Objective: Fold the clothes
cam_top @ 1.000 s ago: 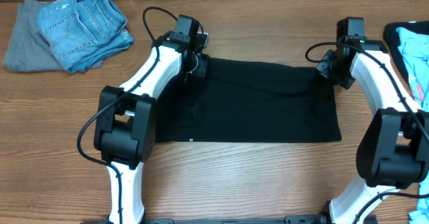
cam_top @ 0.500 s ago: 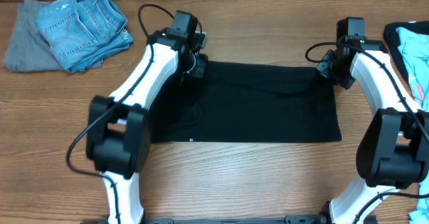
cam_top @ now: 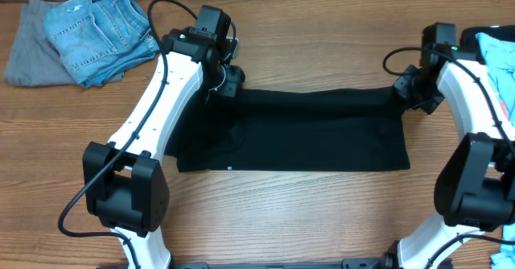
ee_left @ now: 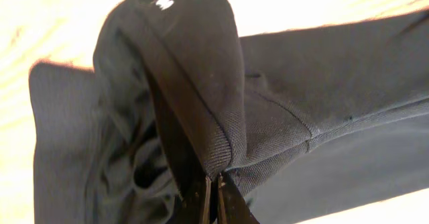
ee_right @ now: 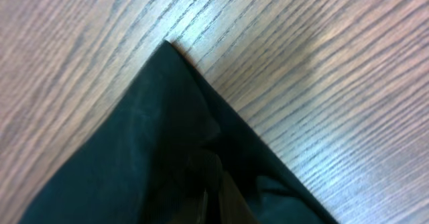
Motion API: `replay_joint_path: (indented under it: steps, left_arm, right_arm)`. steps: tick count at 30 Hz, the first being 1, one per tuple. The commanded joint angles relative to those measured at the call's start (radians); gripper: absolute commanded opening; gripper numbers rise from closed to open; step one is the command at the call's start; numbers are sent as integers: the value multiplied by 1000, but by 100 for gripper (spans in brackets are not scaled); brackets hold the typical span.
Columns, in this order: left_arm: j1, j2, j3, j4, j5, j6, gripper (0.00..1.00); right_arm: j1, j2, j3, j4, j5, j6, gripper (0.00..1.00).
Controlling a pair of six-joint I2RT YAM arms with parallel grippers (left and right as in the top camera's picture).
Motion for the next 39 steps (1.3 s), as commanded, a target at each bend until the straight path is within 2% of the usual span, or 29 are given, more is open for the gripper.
replay_joint_path:
  steps: [1,7,24,35,37,38,39]
  left_arm:
    - [-5,-10,11,-62,-29,-40,4]
    - [-4,-10,11,-164,-112,-98,4]
    - [-5,-8,5,-412,-126,-121,4]
    - [-5,-7,-159,-381,-121,-121,5]
    - [-5,-7,-208,-357,-122,-121,11]
    - [-5,-7,-228,-348,-122,-121,19]
    - [-5,-7,-249,-336,-122,-120,22]
  right_arm:
    - [-26,-70,43,-28,-54,14,4]
    - [-27,-84,44,-76,-55,15,4]
    - [-27,-89,43,-340,-53,14,4]
    - [-16,-88,-26,-365,-51,15,4]
    - [-16,-88,-42,-359,-50,15,12]
    - [-16,-88,-48,-356,-50,15,24]
    - [-16,-88,-55,-355,-50,15,29]
